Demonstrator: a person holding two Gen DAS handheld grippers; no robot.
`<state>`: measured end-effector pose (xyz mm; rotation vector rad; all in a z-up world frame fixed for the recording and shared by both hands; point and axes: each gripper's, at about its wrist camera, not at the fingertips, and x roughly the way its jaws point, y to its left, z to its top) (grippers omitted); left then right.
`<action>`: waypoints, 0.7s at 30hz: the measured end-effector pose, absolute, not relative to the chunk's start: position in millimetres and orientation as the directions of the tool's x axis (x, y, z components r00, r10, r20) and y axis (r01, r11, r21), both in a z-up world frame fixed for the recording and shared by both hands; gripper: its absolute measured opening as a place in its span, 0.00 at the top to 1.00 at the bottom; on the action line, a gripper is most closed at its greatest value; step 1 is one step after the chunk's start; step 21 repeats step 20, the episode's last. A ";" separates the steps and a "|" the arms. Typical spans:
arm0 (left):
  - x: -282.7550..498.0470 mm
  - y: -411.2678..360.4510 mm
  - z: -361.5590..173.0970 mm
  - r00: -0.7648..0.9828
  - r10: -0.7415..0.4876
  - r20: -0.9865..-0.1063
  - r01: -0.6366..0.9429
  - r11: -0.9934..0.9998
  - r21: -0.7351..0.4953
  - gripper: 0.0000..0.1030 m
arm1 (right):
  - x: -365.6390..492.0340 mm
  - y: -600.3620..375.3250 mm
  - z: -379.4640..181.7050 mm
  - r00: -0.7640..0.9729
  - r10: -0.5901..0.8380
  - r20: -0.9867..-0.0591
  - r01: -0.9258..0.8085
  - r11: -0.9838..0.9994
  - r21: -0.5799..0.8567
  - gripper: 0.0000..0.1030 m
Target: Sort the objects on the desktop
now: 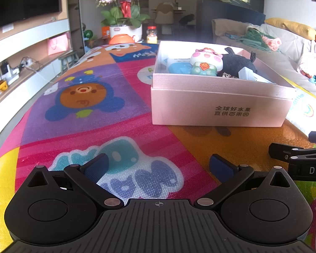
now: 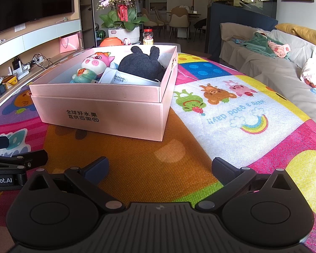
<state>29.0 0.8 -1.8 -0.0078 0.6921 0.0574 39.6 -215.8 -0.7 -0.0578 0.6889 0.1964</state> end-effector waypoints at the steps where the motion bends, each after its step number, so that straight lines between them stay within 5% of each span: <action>1: 28.9 0.7 -1.9 0.768 0.051 -0.638 -0.056 0.998 0.013 0.00 | 39.6 -215.8 -0.8 0.754 0.161 -0.636 -0.199 0.980 0.012 0.00; 21: 33.7 3.5 3.3 0.721 0.037 -0.692 -0.052 0.999 0.000 0.00 | 40.2 -215.9 -1.0 0.754 0.161 -0.637 -0.199 0.980 0.013 0.00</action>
